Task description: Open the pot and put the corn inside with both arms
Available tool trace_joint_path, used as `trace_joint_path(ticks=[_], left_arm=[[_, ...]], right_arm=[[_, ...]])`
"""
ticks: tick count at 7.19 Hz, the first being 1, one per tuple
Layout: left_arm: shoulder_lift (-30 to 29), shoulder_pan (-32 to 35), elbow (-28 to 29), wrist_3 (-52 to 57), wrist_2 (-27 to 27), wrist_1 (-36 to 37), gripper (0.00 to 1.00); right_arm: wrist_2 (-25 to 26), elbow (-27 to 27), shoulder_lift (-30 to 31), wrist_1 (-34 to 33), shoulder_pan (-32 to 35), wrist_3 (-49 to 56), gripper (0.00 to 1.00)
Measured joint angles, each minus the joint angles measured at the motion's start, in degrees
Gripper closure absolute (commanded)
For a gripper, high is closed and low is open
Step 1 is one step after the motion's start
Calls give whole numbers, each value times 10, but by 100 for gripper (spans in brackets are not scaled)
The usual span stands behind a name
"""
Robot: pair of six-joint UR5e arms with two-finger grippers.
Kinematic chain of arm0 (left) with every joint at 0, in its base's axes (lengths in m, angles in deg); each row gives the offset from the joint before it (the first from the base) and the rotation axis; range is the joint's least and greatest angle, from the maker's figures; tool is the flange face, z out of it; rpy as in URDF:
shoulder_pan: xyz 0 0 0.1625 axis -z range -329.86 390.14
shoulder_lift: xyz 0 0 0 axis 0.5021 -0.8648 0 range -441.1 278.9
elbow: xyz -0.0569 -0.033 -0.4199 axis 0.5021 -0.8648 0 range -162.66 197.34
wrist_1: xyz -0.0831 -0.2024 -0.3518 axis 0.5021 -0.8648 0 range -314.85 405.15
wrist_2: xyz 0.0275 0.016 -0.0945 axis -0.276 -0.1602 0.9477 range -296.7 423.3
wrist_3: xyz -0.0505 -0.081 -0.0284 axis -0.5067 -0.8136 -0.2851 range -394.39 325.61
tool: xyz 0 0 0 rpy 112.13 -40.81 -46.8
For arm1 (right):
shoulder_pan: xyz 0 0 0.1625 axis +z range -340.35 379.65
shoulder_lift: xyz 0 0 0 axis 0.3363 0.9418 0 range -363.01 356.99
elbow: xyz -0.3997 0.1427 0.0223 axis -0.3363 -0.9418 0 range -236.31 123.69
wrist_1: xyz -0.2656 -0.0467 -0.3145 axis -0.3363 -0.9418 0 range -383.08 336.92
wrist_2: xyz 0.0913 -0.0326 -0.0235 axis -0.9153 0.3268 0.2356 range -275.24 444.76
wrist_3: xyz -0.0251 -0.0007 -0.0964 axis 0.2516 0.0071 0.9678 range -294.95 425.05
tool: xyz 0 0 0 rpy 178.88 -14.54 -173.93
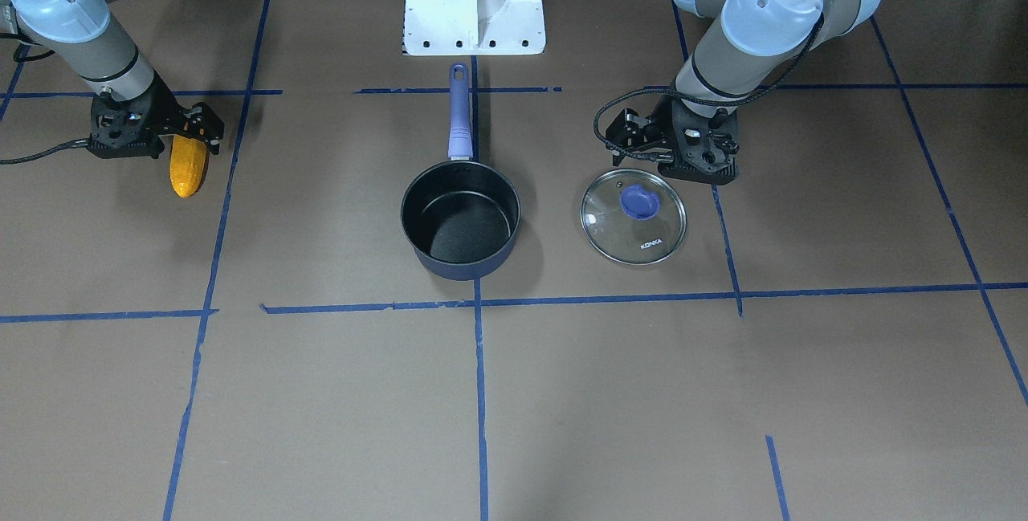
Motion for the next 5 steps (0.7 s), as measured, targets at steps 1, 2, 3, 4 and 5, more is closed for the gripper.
trace_joint_path(ticks=[1,2,3,4,5], left_arm=[[0,2,0,1,0,0,0],[0,4,0,1,1,0,0],[0,8,-2,1,3,1,0],[0,20,-7,2,13,5,1],[1,37,-11,4,28,12,1]], right_arm=[[-1,0,0,0,0,-4,98],[-1,1,0,0,0,-5,98],[-1,2,0,0,1,-6,100],[-2,8,-1,-1,2,-6,100],[-4,17,-3,-2,4,-6,100]])
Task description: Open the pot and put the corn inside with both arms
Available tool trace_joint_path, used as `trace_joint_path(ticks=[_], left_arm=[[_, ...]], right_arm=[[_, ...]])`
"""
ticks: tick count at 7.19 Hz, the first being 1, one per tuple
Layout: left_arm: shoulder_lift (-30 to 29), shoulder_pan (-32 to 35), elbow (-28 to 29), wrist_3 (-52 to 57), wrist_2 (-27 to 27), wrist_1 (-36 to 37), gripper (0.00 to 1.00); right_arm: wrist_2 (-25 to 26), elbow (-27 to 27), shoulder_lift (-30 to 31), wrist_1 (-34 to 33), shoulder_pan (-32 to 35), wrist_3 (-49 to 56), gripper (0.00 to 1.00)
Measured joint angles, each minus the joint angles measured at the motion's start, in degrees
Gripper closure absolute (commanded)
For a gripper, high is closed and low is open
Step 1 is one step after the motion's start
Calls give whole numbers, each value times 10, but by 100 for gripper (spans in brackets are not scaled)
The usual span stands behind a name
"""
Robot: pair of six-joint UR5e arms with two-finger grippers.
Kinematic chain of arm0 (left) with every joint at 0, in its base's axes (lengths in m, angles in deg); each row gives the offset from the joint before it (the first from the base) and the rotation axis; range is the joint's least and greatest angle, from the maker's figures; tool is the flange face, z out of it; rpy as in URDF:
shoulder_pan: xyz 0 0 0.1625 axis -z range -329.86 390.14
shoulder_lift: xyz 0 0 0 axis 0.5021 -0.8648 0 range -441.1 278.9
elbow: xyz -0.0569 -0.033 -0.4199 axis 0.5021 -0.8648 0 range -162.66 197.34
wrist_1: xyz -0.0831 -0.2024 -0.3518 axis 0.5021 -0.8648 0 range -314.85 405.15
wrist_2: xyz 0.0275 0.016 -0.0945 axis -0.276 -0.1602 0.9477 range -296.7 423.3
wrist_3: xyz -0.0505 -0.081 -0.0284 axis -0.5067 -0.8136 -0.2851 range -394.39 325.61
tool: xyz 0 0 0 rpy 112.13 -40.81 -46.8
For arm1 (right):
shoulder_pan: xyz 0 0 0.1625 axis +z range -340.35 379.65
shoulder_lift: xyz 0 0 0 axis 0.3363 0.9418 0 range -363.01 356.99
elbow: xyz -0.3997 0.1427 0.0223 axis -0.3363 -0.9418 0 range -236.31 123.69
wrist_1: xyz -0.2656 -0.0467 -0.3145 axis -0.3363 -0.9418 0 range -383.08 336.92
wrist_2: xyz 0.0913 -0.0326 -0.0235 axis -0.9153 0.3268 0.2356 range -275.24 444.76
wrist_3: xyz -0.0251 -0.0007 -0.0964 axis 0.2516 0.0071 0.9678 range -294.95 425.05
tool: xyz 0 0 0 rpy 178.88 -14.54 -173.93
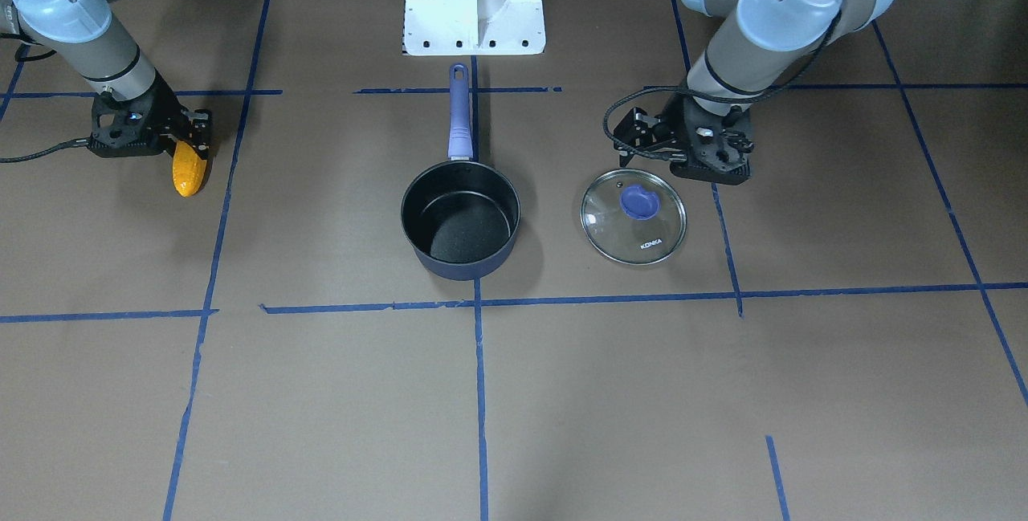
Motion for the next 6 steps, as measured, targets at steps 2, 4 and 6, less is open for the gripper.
trace_joint_path(ticks=[2,4,6], left_arm=[[14,26,-3,41,14,8,1],[47,55,-8,108,15,9,1],[96,100,-13,204,16,9,0]], right_arm=[[-4,22,-13,-6,15,0,100],[-17,45,-103,-112,41,0,100],[-19,48,-261,-287,41,-5,99]])
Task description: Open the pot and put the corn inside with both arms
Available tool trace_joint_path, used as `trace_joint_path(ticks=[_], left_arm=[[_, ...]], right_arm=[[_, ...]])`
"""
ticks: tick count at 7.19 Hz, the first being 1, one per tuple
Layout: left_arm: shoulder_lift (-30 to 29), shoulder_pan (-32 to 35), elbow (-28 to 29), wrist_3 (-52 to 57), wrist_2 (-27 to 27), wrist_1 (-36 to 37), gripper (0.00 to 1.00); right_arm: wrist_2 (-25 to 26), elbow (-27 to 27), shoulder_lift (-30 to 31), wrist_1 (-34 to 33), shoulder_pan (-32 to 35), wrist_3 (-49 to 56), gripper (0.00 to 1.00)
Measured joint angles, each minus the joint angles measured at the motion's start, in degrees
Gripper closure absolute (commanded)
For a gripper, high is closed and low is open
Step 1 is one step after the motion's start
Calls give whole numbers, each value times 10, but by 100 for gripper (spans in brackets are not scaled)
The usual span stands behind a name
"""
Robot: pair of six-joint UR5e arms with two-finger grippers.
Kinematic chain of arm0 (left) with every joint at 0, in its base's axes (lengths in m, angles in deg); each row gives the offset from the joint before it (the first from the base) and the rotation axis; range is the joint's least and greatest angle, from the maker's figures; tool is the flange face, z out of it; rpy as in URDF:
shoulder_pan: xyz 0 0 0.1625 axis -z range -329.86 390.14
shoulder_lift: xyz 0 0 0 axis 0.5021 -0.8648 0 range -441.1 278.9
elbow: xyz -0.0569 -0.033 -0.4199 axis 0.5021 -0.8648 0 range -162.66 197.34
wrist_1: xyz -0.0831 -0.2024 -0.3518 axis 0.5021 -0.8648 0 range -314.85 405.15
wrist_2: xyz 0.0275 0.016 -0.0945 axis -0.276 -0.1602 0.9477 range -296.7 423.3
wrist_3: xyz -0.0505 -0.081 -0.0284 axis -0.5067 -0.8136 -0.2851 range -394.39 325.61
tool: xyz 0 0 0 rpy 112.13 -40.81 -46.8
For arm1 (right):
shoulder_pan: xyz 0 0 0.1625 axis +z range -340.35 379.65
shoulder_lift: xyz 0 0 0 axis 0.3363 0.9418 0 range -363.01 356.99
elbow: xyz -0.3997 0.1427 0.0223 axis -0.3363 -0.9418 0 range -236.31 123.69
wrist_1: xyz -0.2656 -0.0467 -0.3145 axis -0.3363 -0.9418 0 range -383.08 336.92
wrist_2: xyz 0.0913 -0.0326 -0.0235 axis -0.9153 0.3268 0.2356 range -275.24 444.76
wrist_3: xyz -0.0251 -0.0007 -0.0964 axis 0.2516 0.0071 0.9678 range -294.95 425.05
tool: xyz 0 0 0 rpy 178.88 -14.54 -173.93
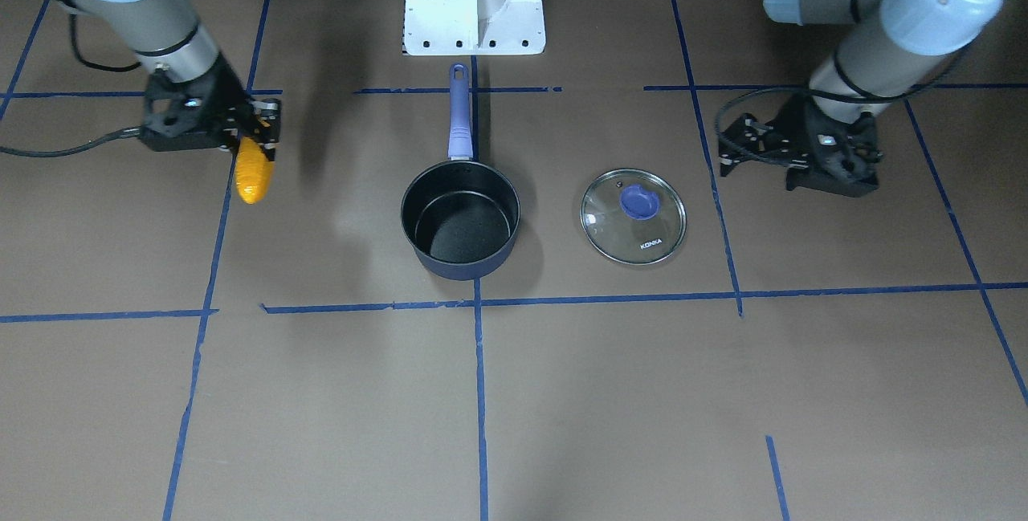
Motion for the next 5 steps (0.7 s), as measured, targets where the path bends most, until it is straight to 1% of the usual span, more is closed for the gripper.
trace_joint_path(ticks=[1,2,4,5], left_arm=[[25,30,2,59,0,0,0],[47,57,7,119,0,0,0],[86,109,16,224,-1,0,0],[100,134,22,260,-1,0,0]], right_arm=[[3,-14,-62,-47,-11,-19,99],[12,-39,-108,-65,-28,-45,99],[47,-118,-194,-73,-58,-85,98],[55,-165,-228,-64,-66,-95,98]])
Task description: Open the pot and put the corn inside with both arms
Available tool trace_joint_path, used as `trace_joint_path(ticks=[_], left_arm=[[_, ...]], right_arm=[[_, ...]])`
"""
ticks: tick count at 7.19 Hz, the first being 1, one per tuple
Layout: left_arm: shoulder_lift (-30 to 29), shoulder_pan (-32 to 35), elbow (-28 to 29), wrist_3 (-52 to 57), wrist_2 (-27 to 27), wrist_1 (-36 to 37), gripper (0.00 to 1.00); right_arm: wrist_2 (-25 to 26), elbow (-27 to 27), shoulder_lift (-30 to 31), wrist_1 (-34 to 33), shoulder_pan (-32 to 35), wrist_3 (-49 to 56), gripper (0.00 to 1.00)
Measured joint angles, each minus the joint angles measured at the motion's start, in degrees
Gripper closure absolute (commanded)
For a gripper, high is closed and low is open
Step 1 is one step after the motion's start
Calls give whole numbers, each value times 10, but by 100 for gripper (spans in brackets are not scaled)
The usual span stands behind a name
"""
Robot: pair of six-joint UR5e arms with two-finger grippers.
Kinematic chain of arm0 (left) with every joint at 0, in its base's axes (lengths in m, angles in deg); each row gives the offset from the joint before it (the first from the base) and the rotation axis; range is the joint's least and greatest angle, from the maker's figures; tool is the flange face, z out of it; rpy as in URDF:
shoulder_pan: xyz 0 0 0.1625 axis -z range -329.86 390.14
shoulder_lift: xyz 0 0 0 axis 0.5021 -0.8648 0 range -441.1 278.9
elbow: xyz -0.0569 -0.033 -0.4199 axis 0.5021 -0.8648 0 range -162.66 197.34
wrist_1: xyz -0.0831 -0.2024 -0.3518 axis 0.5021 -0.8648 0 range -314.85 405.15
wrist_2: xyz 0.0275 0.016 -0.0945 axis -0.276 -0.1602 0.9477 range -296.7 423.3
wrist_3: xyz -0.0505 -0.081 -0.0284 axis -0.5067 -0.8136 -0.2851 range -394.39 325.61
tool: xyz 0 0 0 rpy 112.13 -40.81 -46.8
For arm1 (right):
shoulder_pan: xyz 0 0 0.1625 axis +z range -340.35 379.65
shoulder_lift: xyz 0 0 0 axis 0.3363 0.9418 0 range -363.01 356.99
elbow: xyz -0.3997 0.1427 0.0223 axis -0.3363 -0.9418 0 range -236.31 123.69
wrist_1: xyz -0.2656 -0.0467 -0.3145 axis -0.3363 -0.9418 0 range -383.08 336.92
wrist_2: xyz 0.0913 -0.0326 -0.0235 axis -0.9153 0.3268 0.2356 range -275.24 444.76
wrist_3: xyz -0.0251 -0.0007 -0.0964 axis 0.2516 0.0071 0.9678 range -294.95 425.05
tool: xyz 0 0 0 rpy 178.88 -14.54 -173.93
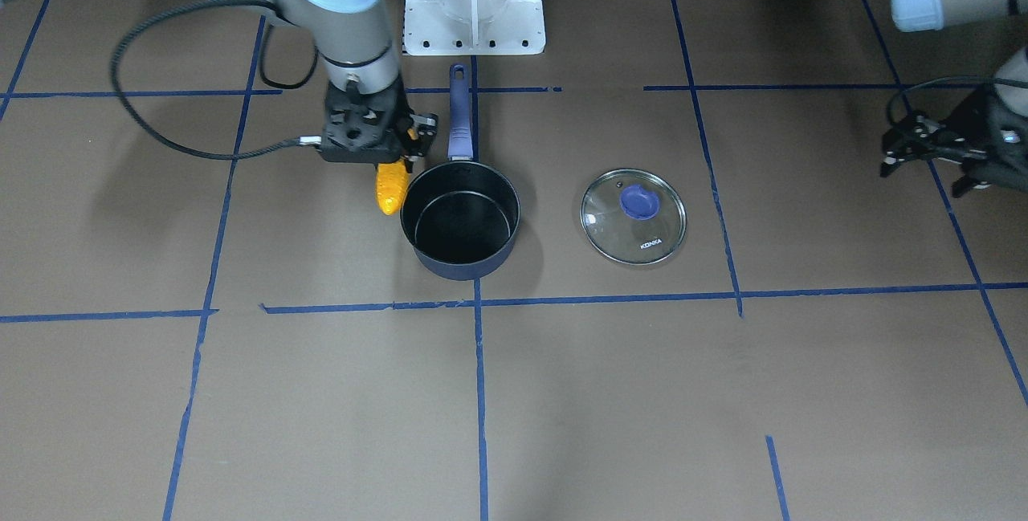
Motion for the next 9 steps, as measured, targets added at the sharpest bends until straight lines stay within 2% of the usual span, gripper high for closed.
trace_joint_path(ticks=[2,3,5,9], left_arm=[[25,41,12,58,0,0,0],[32,59,22,87,0,-1,0],[35,73,38,112,1,-1,0],[46,99,61,129,2,-2,0]], right_arm=[[9,-78,-35,65,-6,-8,96],[12,-108,-51,86,-6,-12,89],[12,-125,-62,95,-7,-16,1],[9,-106,-64,95,-7,-17,1]])
